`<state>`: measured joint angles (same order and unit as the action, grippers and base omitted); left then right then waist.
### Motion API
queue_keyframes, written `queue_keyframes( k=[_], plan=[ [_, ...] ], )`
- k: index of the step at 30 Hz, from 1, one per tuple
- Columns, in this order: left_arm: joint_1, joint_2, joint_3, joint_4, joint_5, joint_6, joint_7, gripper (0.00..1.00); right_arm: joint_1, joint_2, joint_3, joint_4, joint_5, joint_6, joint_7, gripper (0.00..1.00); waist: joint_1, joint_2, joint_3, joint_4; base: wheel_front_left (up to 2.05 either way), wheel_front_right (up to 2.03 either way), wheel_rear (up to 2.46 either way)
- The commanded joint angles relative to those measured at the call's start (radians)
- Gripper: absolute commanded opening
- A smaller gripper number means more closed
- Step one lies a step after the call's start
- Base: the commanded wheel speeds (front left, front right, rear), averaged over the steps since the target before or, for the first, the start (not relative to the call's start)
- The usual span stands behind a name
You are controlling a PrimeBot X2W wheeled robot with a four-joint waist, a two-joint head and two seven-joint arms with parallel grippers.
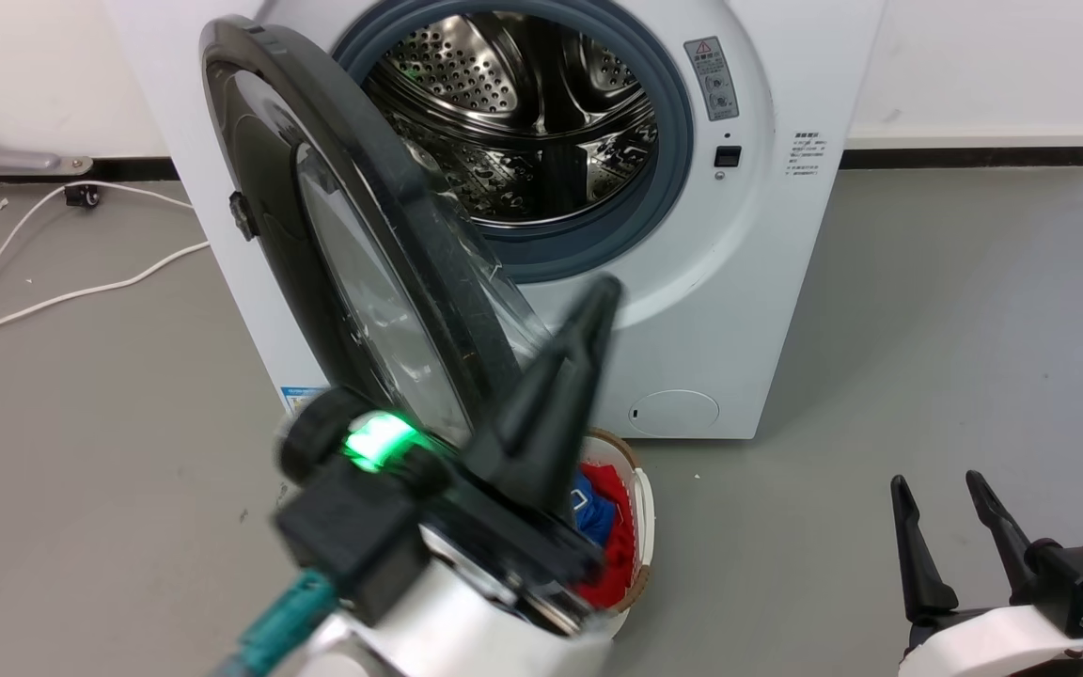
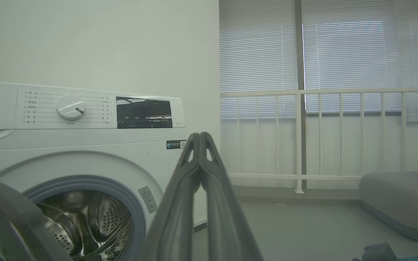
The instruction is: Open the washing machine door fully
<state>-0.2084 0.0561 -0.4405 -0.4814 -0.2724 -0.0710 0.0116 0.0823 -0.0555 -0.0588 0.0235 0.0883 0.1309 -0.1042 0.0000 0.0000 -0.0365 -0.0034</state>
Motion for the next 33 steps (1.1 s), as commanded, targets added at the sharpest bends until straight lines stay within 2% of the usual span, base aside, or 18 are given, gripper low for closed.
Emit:
queue_keyframes(
  k=[1, 8, 13, 17, 24, 33],
  plan=[
    [0.021, -0.001, -0.028, 0.004, -0.016, -0.010, 0.018, 0.00, 0.000, 0.005, -0.002, 0.000, 0.003, 0.000, -0.001, 1.00, 0.0000, 0.0000, 0.002, 0.003, 0.00, 0.00, 0.00],
    [0.123, 0.012, -0.199, 0.096, -0.103, -0.034, 0.143, 0.00, -0.004, 0.006, 0.000, 0.004, 0.008, 0.000, -0.001, 1.00, 0.0000, 0.0000, 0.009, 0.006, 0.00, 0.00, 0.00],
    [0.196, 0.020, -0.245, 0.204, -0.122, -0.008, 0.205, 0.00, -0.013, 0.007, 0.010, 0.008, 0.008, 0.000, -0.001, 1.00, 0.0000, 0.0000, 0.014, -0.002, 0.00, 0.00, 0.00],
    [0.206, 0.034, -0.235, 0.296, -0.099, 0.023, 0.211, 0.00, -0.014, 0.007, 0.012, 0.014, 0.011, 0.000, -0.003, 1.00, 0.0000, 0.0000, 0.018, -0.009, 0.00, 0.00, 0.00],
    [0.166, 0.029, -0.160, 0.424, -0.072, 0.092, 0.127, 0.00, -0.018, 0.007, 0.014, 0.025, 0.022, 0.000, -0.006, 1.00, 0.0000, 0.0000, 0.019, -0.028, 0.00, 0.00, 0.00],
    [0.123, 0.009, -0.093, 0.543, -0.098, 0.167, 0.018, 0.00, -0.017, 0.007, 0.016, 0.042, 0.040, 0.000, -0.007, 1.00, 0.0000, 0.0000, 0.017, -0.040, 0.00, 0.00, 0.00]
  ],
)
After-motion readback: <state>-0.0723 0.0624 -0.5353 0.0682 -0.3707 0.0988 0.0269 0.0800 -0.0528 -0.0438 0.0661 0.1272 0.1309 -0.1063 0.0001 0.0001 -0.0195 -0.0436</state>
